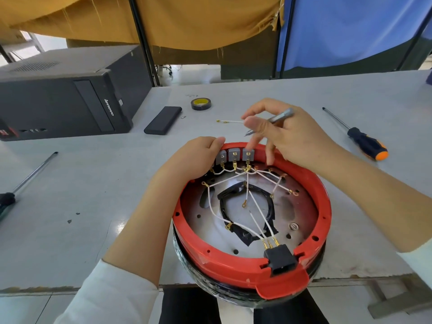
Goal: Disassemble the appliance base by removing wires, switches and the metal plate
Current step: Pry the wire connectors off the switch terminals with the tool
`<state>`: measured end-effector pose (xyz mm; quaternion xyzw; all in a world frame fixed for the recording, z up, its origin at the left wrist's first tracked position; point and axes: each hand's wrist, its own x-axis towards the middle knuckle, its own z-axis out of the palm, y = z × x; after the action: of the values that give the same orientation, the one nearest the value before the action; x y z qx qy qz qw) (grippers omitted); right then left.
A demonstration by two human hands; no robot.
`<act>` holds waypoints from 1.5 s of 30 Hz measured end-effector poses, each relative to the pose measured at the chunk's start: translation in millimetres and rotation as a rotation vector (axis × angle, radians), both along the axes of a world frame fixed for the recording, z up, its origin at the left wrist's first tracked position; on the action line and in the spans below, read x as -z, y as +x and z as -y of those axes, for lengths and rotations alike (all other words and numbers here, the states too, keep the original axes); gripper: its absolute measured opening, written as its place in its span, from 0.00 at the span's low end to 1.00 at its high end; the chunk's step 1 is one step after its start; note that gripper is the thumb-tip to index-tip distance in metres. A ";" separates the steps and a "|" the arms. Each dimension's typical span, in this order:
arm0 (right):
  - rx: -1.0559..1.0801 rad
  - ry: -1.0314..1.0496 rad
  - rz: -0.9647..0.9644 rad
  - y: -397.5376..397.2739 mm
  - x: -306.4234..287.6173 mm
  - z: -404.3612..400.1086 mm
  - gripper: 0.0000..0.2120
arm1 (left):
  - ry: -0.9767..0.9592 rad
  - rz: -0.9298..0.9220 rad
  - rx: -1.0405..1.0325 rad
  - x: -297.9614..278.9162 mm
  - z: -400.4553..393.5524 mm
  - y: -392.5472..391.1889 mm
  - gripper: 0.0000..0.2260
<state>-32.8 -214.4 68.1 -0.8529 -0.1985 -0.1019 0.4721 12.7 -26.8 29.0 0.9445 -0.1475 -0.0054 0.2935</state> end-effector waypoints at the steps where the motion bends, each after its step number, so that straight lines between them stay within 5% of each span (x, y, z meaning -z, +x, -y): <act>1: -0.021 -0.021 -0.027 -4.2 -2.5 1.1 0.17 | -0.001 -0.001 -0.002 0.2 0.0 0.1 0.21; 6: -0.021 -0.333 -0.256 -16.3 -1.3 -1.5 0.11 | -0.006 -0.012 -0.008 0.7 0.4 0.8 0.20; 10: 0.167 -0.821 -0.061 -23.6 13.3 -14.6 0.14 | 0.003 -0.006 -0.010 0.5 0.9 0.0 0.21; 16: 0.296 -1.010 0.065 -26.4 27.3 -27.6 0.22 | 0.009 -0.007 -0.009 0.5 0.3 0.4 0.20; 23: 0.276 -0.982 0.099 -28.8 35.6 -24.9 0.07 | 0.006 0.000 -0.007 0.4 0.5 0.0 0.21; 31: 0.217 -0.764 -0.028 -34.4 14.4 -15.1 0.03 | -0.001 -0.010 -0.012 -0.4 0.6 -1.1 0.20; 38: 0.243 -0.946 0.235 -36.6 -7.2 -4.9 0.02 | 0.009 -0.025 -0.015 -1.7 1.6 -1.1 0.20; 45: 0.155 -1.072 0.272 -35.5 -6.5 0.4 0.05 | 0.013 -0.012 -0.018 -2.0 1.7 -3.0 0.20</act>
<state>-68.3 -214.8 74.6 -0.9649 -0.2184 -0.1301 -0.0666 9.6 -28.5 30.9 0.9476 -0.1370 -0.0095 0.2884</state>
